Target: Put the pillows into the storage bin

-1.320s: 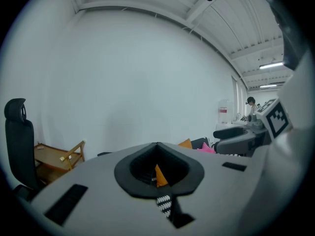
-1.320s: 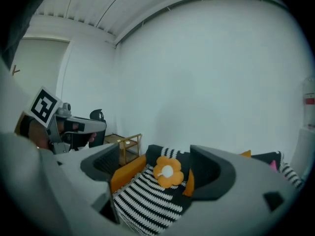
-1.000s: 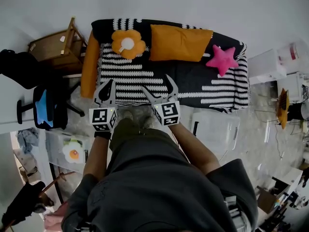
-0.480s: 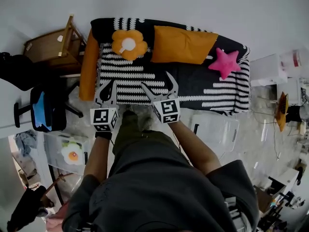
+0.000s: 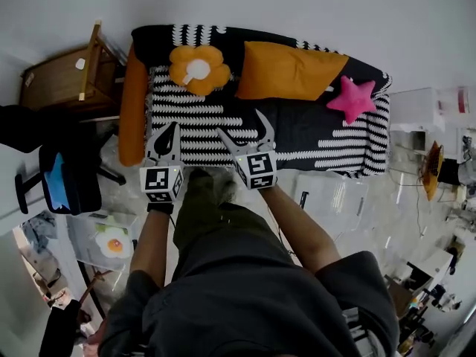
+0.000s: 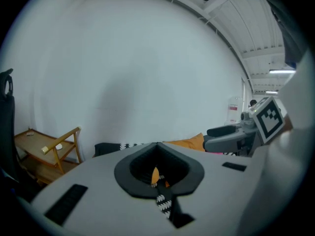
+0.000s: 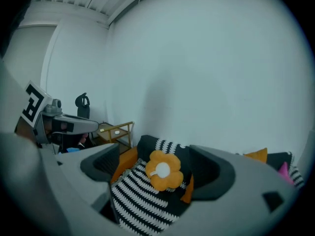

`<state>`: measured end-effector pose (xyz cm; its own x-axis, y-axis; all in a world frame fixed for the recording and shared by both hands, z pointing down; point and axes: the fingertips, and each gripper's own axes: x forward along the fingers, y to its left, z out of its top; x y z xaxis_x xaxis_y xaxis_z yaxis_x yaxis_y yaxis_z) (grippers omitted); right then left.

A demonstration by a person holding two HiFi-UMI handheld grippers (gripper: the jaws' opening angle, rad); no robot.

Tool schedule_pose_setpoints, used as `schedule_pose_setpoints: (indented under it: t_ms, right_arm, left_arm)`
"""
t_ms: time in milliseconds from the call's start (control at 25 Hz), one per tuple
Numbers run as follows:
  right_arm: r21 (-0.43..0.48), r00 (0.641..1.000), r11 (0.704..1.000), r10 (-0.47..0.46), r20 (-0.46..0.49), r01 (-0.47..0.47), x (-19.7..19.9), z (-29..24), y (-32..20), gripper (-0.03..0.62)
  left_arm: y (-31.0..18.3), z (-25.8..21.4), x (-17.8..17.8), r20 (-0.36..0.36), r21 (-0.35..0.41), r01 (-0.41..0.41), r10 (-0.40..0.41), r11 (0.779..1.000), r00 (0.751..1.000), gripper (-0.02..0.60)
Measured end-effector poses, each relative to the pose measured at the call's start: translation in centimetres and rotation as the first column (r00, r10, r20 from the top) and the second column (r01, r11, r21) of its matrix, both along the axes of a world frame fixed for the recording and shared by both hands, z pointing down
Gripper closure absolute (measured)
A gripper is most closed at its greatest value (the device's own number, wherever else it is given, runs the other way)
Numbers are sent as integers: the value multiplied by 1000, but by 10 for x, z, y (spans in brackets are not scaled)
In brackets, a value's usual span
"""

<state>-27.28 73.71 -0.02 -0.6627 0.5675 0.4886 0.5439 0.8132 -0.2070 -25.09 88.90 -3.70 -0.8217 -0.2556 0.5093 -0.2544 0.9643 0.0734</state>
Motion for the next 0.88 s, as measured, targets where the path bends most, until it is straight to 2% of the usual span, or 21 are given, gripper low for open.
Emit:
schedule_pose_setpoints:
  t_ms: [440,880]
  right_arm:
    - [54,996,999,11,-90,-7,-84,107,54,161]
    - [118,988,993,12,-153,7,-144,211,80,163]
  left_arm:
    - [53,111,-83,-95,20,-7,9,1000,995,581]
    - [77,210,-137,-162,32,-15,20,999,987,581]
